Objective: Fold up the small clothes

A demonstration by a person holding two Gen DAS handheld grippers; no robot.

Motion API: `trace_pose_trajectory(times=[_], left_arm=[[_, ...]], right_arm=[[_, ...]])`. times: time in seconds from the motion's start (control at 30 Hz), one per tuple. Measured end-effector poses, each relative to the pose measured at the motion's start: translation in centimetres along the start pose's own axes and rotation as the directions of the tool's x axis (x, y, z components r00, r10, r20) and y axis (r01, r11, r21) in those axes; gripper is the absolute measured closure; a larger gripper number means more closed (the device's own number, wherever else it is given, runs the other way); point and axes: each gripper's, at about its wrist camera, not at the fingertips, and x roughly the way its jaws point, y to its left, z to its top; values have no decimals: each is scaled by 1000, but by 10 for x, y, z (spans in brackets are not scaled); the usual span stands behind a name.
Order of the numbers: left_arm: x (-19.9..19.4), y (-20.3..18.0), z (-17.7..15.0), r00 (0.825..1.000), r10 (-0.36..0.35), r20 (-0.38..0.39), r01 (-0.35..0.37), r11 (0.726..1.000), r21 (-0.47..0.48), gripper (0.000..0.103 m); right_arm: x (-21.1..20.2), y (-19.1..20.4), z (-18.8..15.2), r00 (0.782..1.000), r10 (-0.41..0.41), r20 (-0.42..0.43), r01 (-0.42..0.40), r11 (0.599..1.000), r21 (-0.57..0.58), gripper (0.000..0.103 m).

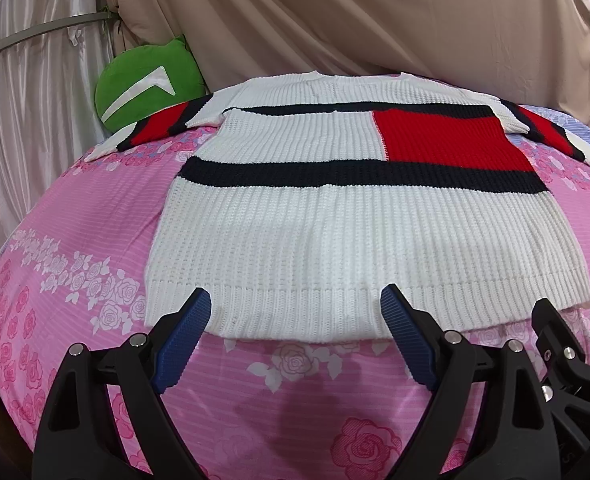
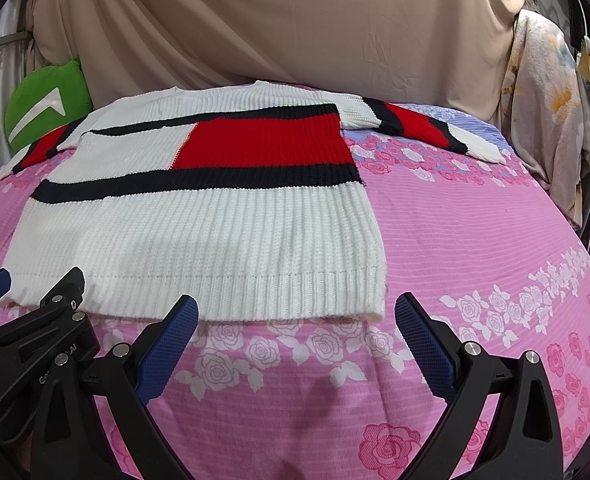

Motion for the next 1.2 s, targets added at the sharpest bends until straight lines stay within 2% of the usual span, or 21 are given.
trace_pose_trajectory(times=[1.2], left_arm=[[-1,2,1,1000,2,-1,-2,1000,0,19]], right_arm=[[0,0,0,1000,-5,-4,5,1000,3,5]])
